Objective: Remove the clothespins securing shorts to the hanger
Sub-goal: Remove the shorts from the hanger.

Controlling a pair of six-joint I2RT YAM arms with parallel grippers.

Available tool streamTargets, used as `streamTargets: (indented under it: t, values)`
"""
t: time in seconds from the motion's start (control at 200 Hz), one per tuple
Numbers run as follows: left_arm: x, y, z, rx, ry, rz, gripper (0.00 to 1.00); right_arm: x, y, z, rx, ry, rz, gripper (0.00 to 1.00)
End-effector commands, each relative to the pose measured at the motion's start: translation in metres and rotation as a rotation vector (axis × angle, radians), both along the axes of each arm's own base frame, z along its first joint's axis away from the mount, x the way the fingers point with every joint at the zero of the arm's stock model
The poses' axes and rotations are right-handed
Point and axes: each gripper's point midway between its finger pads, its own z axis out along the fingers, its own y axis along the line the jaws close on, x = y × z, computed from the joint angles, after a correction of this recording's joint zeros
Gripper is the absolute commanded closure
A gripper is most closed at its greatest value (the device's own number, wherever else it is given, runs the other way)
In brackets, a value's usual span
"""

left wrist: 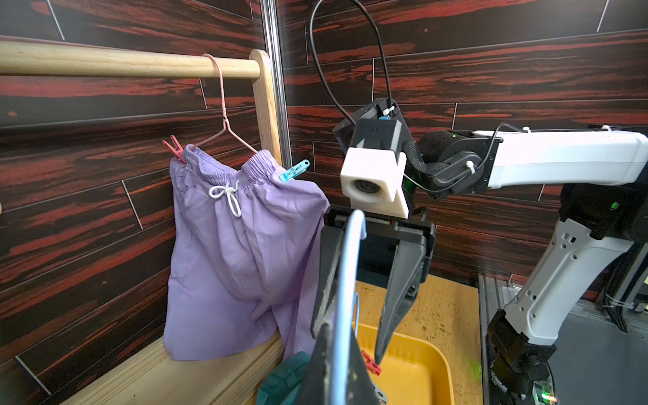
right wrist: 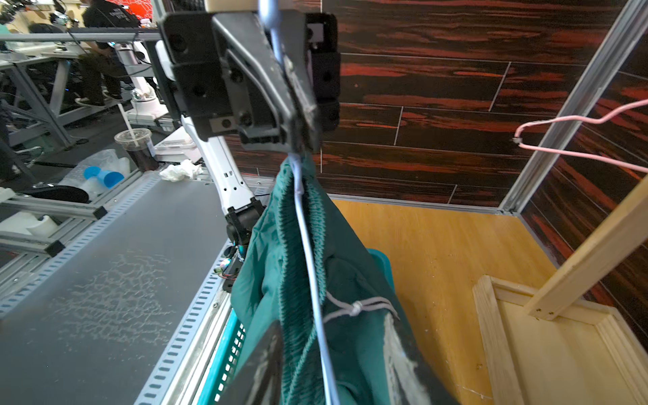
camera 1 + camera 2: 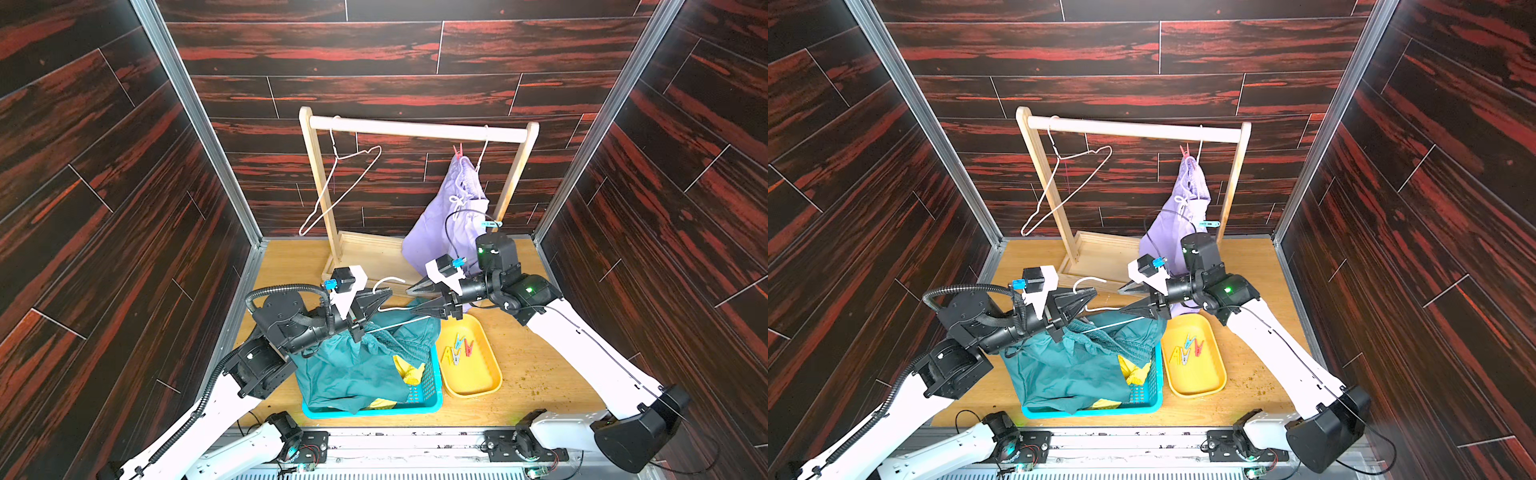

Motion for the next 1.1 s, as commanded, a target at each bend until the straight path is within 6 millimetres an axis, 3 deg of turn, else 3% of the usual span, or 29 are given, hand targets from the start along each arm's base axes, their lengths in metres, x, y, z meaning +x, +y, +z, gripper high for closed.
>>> streamTargets:
  t: [0.0,0.456,0.832,0.952,1.097]
  values:
    - [-0.004,0.005,0.019,-0.028,-0.053,0.004,1.0,-0.001,0.009,-0.012,-0.032,0.026,0.015,0.53]
    - [-0.005,0.005,0.018,-0.031,-0.056,-0.001,1.0,-0.004,0.024,-0.032,-0.081,0.055,0.028,0.61]
    - [-0.004,0.005,0.017,-0.029,-0.054,0.0,1.0,-0.01,0.024,-0.032,-0.061,0.061,0.044,0.68]
    - [-0.005,0.005,0.017,-0.029,-0.054,-0.001,1.0,-0.011,0.023,-0.034,-0.063,0.067,0.045,0.83]
    - [-0.003,0.006,0.017,-0.031,-0.054,0.013,1.0,-0.012,0.022,-0.034,-0.061,0.059,0.041,0.93]
